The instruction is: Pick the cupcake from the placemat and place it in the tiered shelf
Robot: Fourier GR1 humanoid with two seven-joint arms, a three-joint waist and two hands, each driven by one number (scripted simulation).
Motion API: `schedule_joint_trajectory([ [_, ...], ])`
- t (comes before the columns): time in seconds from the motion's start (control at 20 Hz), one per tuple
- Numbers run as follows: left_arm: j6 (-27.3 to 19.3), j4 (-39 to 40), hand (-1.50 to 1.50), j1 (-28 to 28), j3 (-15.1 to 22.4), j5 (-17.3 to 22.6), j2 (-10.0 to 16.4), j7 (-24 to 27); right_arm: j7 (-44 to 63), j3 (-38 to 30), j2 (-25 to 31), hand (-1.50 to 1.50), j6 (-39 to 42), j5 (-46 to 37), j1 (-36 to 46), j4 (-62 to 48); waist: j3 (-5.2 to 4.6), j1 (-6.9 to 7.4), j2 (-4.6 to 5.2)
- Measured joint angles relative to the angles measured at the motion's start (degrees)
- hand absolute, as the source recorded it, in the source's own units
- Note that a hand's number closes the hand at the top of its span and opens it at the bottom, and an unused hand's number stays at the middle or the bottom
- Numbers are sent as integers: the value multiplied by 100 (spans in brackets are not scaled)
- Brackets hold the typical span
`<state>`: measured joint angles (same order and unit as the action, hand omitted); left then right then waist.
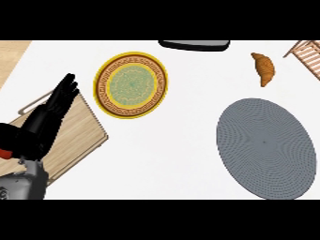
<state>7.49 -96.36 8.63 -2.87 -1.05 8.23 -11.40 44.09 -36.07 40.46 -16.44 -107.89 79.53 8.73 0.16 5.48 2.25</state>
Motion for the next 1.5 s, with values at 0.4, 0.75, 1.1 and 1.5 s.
schedule_joint_trajectory([
  [0.4,57,-88,0,-99,-61,42,66,9,225,-188,-83,150,91,235,-292,-40,0,-44,-21],
  [0.75,59,-109,0,-131,-114,61,96,-30,1240,122,150,-150,142,-182,-600,176,-15,-117,-45],
  [1.1,40,-124,0,-155,-132,67,89,-104,1542,335,280,-150,1943,-422,-427,-313,-18,-176,-89],
  [1.5,43,3,0,-187,-133,9,72,81,1722,426,268,-150,1701,-475,-166,426,-9,-178,-85],
])
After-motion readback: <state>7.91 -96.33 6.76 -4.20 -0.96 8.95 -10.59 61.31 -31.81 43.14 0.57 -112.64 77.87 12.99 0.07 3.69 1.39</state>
